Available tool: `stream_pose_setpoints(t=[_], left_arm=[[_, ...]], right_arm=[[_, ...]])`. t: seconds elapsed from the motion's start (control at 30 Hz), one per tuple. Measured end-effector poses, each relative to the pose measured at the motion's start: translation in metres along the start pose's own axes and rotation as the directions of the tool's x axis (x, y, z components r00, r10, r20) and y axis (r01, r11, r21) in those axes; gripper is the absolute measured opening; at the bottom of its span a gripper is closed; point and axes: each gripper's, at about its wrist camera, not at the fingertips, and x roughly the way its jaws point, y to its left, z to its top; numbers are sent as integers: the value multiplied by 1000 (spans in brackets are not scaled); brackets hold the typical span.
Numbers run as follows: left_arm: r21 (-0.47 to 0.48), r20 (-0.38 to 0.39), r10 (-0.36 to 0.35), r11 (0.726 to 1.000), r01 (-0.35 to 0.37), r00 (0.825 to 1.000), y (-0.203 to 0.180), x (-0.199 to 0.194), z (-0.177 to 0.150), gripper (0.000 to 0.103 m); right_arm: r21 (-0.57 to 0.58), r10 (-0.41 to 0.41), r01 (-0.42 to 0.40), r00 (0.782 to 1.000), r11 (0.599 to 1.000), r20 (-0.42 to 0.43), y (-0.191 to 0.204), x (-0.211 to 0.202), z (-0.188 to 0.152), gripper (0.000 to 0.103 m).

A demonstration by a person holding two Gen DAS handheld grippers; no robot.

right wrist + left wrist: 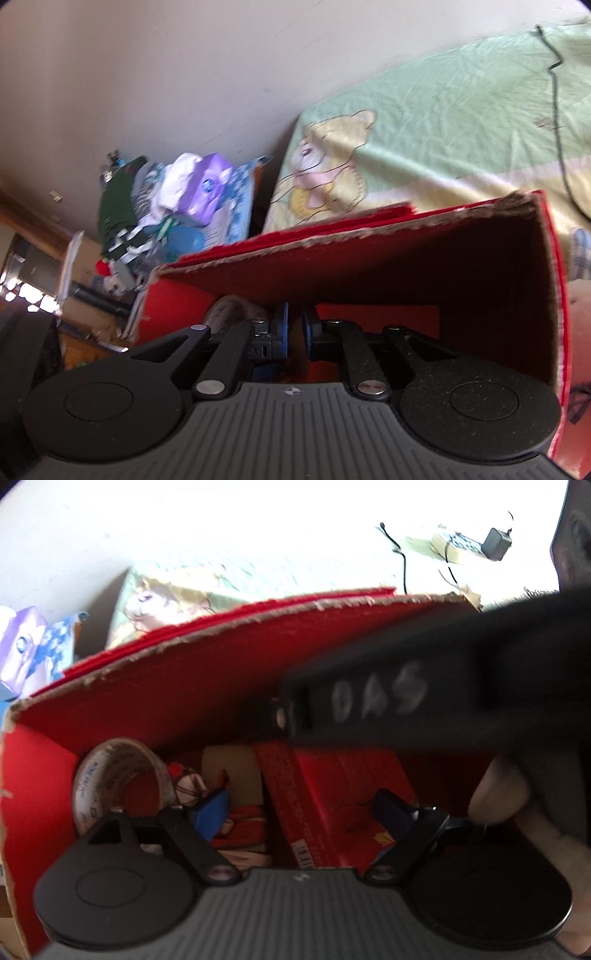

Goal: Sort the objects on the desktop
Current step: 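Lift the open right gripper up out of the red box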

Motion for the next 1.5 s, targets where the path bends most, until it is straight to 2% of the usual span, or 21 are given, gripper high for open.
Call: stream_pose_setpoints(t=[0.13,0.17,0.23,0.33,0.4,0.53,0.77,0.97,1.2,1.43,1.5], left_arm=[[-24,-15,21,999,-21,1000,1,1,0,87],[-32,-23,21,999,-22,1000,2,2,0,87],[-39,-37,28,999,-30,999,3,4,0,87],[-35,-32,30,999,-31,999,2,3,-1,87],[-32,-30,37,999,-38,999,1,2,-2,87],[-36,-28,59,998,-60,998,0,1,-3,86],[-29,8,132,991,-132,991,-7,-4,-7,86],[-27,11,143,989,-143,990,-9,-6,-9,85],[-43,27,155,987,-153,988,-9,-10,-12,85],[-46,29,166,985,-164,986,-11,-12,-15,86],[-48,25,169,985,-167,985,-1,-8,-11,87]], right_arm=[[-1,-80,80,996,997,-41,1,10,-2,9],[18,-120,120,992,993,-26,-2,9,-2,14],[38,-206,206,978,978,-10,-5,10,-2,16],[4,-211,211,977,977,-33,-2,13,-4,21],[20,-183,184,983,983,-30,-5,10,-3,26],[34,-148,149,989,988,-17,-6,7,-2,26],[8,-170,170,985,985,-1,-1,6,-4,26],[-1,-191,191,981,982,14,0,5,-4,27],[-31,-216,219,974,975,74,4,0,-4,27],[-49,-242,246,967,968,79,6,2,-5,27],[-49,-243,247,967,968,79,6,2,-5,27]])
